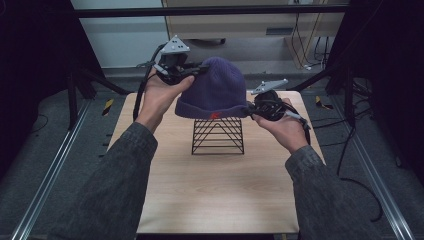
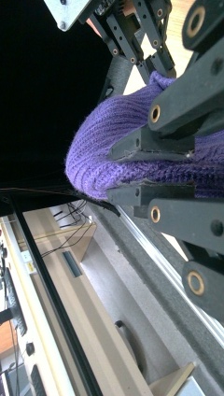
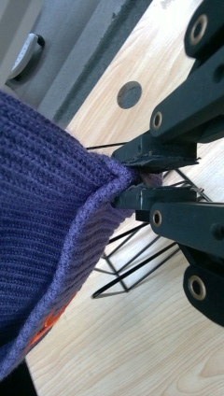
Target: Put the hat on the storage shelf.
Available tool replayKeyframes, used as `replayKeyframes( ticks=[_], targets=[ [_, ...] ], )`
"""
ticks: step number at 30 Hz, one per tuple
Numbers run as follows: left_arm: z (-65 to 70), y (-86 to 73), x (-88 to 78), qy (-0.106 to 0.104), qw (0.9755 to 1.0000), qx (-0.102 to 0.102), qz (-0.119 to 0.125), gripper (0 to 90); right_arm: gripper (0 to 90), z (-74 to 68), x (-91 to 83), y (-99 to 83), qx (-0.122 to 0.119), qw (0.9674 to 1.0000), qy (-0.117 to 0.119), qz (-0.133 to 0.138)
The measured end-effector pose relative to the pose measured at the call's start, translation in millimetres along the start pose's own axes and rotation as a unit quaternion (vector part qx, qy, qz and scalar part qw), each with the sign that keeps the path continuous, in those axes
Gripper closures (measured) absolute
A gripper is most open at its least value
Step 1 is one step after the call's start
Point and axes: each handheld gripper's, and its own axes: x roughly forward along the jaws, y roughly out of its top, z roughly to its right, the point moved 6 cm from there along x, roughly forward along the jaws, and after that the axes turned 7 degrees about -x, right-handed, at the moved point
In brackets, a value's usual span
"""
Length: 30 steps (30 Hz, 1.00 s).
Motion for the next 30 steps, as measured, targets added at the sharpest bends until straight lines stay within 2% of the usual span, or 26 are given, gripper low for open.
replayKeyframes(
  ticks=[5,13,22,30],
  targets=[
    [3.6,-3.4,5.7,0.006,0.9999,0.013,-0.009,79.7,80.9,-0.9,0.9,-8.6,0.003,1.0,0.003,-0.009],
    [1.7,-19.1,12.4,0.007,0.9997,0.011,-0.021,79.6,80.8,-3.9,6.0,-19.5,0.004,0.9996,0.008,-0.027],
    [-1.4,-29.6,20.5,0.008,0.9996,0.001,-0.025,79.6,80.7,-3.7,9.8,-28.3,0.014,0.9993,0.014,-0.032],
    [1.5,-36.5,26.2,0.009,0.9992,0.011,-0.036,79.6,80.6,-3.3,13.6,-37.7,0.016,0.9989,0.016,-0.04]
  ],
)
